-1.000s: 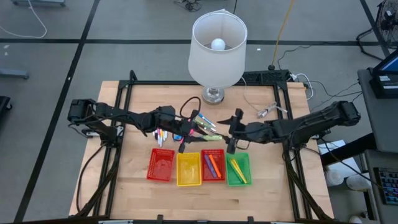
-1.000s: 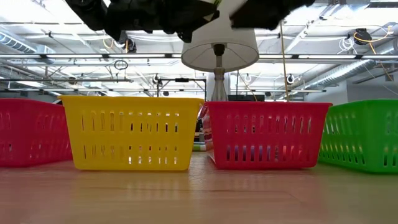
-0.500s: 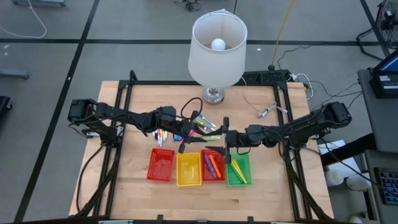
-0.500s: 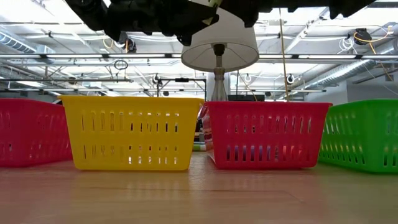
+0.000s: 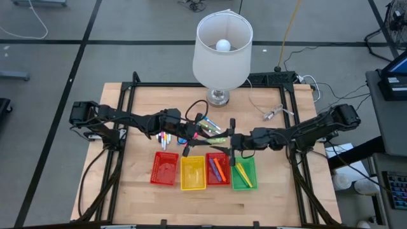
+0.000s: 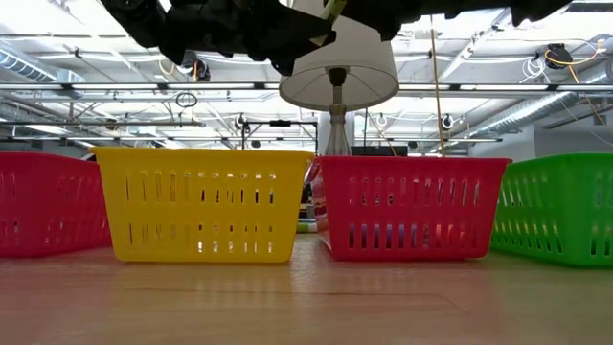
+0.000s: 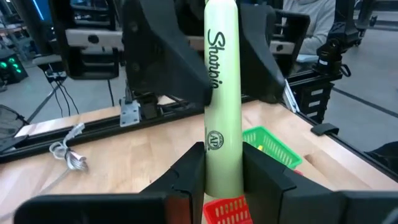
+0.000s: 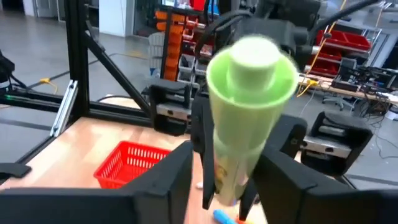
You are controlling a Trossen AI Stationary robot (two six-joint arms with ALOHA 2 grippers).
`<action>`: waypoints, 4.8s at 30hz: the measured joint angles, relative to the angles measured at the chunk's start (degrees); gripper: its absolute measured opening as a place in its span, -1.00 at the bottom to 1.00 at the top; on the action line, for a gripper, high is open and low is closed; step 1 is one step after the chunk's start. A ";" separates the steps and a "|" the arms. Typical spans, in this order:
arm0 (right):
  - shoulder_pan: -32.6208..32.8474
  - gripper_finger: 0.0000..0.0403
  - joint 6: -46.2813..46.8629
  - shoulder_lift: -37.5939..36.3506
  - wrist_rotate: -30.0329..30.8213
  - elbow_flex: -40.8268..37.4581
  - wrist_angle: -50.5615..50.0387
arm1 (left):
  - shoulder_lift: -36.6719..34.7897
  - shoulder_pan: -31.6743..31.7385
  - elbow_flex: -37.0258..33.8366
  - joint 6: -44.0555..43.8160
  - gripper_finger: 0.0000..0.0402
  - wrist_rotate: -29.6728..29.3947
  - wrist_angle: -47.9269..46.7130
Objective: Pick & Place Markers
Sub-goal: Put the large green highlighter into the right red bin
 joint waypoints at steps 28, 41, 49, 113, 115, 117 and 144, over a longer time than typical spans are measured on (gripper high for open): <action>2.94 -0.76 -1.20 -3.47 4.39 -0.04 -4.92 | -2.78 -0.99 0.38 -5.88 -0.54 -0.91 -7.21; 3.82 -0.76 -1.53 -3.61 4.70 -0.04 -4.71 | -2.95 -1.25 0.11 -7.12 -0.54 -1.49 -4.86; 4.13 -0.76 -2.10 -3.93 3.74 0.02 -4.13 | -2.89 -1.51 -0.27 -9.18 -0.18 -5.77 -8.05; 13.40 -0.53 30.43 8.78 -4.71 3.65 -30.74 | -11.69 -0.37 0.02 -7.32 0.42 -25.53 -25.72; 13.40 -0.54 30.33 8.39 -4.88 3.65 -30.79 | -11.69 -0.37 0.00 -7.38 0.42 -25.53 -25.73; 13.53 -0.55 28.86 7.63 -6.16 3.65 -30.64 | -11.69 -0.37 0.02 -7.50 0.42 -25.53 -25.72; 17.92 -1.00 33.49 7.30 -2.42 4.46 -46.22 | -11.69 -0.37 0.09 -7.36 0.42 -25.51 -25.73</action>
